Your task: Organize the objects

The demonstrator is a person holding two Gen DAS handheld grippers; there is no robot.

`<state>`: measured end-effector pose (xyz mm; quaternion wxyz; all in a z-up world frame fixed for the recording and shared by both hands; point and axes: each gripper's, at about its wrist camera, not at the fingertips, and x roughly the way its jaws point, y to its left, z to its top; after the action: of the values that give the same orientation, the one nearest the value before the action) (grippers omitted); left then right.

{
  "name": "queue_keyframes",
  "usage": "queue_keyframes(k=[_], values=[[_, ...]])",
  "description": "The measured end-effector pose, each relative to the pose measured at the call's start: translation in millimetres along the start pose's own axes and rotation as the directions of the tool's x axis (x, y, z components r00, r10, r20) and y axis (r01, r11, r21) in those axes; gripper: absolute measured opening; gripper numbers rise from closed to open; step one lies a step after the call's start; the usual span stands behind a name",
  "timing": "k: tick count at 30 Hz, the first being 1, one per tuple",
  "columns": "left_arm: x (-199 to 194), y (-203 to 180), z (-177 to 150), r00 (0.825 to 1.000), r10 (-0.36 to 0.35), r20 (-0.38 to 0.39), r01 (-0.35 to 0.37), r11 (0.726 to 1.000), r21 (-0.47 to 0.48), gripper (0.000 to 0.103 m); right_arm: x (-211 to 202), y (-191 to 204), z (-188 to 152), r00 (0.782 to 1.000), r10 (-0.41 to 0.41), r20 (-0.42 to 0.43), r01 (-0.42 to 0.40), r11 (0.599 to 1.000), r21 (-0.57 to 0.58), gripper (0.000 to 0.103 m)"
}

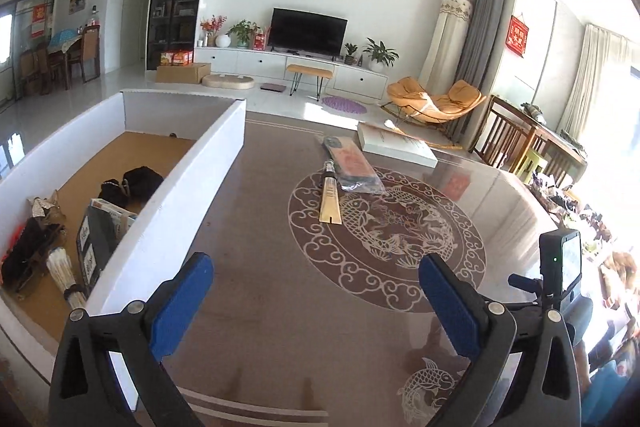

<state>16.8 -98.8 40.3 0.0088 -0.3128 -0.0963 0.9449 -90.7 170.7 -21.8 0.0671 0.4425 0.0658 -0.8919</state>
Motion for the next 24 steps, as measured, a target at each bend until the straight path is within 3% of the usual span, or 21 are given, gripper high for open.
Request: queue_keyframes(k=[5, 11, 24], values=[[36, -29, -29, 0.994, -0.01, -0.109, 0.015, 0.999, 0.046, 0.103, -2, -23, -13, 1.0, -0.029, -0.003, 0.029, 0.999, 0.029, 0.103], [66, -28, -57, 0.979, 0.056, -0.198, -0.042, 0.996, 0.072, 0.103, 7, -25, -17, 1.0, -0.013, -0.012, 0.014, 0.999, 0.048, 0.103], [90, -7, -75, 0.957, 0.095, -0.274, -0.082, 0.995, 0.06, 0.103, 17, -19, -23, 1.0, -0.015, -0.025, 0.017, 0.996, 0.086, 0.103]])
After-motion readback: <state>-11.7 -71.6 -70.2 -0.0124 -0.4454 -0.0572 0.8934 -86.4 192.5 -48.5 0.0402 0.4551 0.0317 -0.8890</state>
